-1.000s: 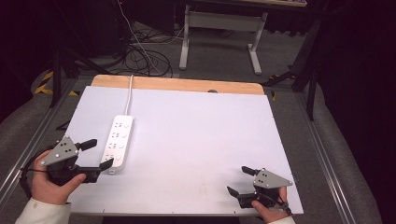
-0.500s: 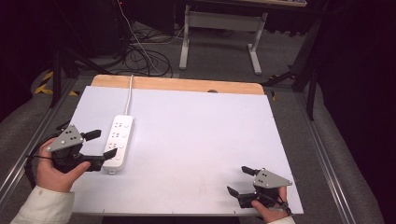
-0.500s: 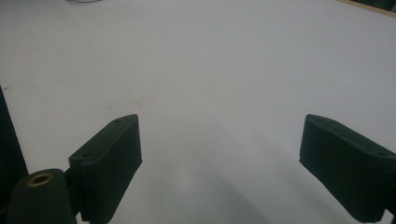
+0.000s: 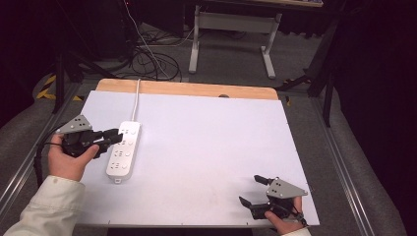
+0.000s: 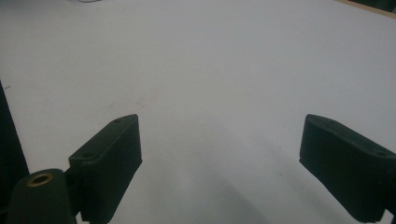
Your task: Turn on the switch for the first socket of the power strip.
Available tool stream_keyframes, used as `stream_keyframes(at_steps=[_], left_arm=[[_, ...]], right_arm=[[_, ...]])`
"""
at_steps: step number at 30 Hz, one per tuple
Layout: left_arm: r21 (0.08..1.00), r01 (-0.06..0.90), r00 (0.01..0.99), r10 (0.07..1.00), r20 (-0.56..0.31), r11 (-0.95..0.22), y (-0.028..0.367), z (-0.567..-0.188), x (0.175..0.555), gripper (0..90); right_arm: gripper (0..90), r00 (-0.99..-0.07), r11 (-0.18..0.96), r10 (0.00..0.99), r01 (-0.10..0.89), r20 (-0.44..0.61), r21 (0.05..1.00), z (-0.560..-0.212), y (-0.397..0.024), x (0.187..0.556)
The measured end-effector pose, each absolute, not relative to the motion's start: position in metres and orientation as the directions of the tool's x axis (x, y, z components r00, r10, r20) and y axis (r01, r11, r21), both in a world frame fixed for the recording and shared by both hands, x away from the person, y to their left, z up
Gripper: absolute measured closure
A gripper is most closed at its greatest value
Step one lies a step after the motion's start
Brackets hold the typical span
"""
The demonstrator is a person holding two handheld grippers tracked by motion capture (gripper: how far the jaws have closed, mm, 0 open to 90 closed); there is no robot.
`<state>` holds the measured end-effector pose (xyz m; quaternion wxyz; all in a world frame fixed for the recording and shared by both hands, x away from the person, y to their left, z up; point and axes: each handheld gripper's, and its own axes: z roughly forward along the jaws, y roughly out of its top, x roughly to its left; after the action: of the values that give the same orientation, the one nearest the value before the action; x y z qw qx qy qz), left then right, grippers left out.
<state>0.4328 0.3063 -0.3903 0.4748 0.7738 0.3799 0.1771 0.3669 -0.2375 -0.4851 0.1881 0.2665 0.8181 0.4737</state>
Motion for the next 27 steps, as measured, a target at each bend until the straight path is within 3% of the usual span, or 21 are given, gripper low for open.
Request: stream_keyframes(at_steps=[9,27], left_arm=[[0.857,0.413,0.645,0.763,-0.036,-0.309,0.301,-0.390,0.451,89.6],[0.844,0.439,0.610,0.792,-0.027,-0.309,0.295,-0.410,0.487,89.9]], right_arm=[[13.5,-0.789,0.412,0.612,0.256,-0.057,0.874,-0.485,-0.237,0.367],[13.5,-0.789,0.414,0.611,0.256,-0.058,0.874,-0.485,-0.237,0.367]])
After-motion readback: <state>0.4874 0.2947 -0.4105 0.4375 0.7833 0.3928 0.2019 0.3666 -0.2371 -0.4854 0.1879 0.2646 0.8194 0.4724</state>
